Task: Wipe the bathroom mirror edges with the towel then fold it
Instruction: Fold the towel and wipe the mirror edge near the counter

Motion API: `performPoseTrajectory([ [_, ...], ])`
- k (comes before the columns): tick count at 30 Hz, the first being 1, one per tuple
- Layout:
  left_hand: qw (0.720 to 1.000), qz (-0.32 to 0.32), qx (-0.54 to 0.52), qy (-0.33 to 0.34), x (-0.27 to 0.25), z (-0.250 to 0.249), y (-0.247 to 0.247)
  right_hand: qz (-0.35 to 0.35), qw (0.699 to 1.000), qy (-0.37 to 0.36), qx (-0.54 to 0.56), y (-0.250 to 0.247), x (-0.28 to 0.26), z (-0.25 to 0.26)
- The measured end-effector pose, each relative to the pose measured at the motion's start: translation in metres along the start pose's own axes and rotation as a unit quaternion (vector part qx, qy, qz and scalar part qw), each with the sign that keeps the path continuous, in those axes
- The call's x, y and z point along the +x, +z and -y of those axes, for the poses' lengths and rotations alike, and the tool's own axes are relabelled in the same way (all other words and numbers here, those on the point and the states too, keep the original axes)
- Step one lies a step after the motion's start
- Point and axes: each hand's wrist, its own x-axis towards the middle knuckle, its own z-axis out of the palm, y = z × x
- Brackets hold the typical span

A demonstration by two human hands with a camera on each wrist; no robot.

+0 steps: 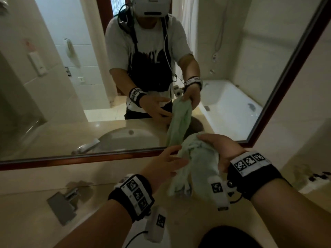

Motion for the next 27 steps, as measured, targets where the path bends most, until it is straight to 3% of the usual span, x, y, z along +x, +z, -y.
performPoseTrajectory([
  [2, 1.0, 0.005, -0.017, -0.001, -0.003, 0.0, 0.008, 0.063, 0.996, -0.031, 0.06, -0.002, -0.011, -0.008],
  [4, 0.999, 0.025, -0.04, -0.012, -0.002, 0.004, 0.019, 0.065, 0.994, -0.061, 0.061, -0.011, -0.011, -0.02],
  [8, 0.999, 0.05, -0.019, -0.005, 0.02, 0.021, 0.049, -0.035, 0.99, -0.077, 0.113, -0.036, -0.005, -0.051],
  [11, 0.999, 0.051, -0.001, -0.005, 0.047, 0.03, 0.081, -0.103, 0.967, -0.081, 0.22, -0.063, 0.0, -0.059],
  [14, 0.995, 0.051, 0.081, -0.006, 0.074, 0.035, 0.116, -0.156, 0.948, -0.131, 0.243, -0.098, 0.014, -0.067],
  [19, 0.979, 0.042, 0.199, 0.024, 0.128, 0.05, 0.163, -0.161, 0.962, -0.147, 0.164, -0.145, 0.044, -0.075],
  [22, 0.977, 0.022, 0.211, 0.011, 0.16, 0.064, 0.174, -0.203, 0.968, -0.146, -0.017, -0.166, 0.071, -0.071],
  [25, 0.979, 0.012, 0.201, -0.016, 0.19, 0.078, 0.177, -0.232, 0.938, -0.13, -0.223, -0.192, 0.101, -0.078],
  [27, 0.968, 0.054, 0.242, -0.036, 0.202, 0.086, 0.174, -0.21, 0.939, -0.148, -0.227, -0.19, 0.107, -0.084],
])
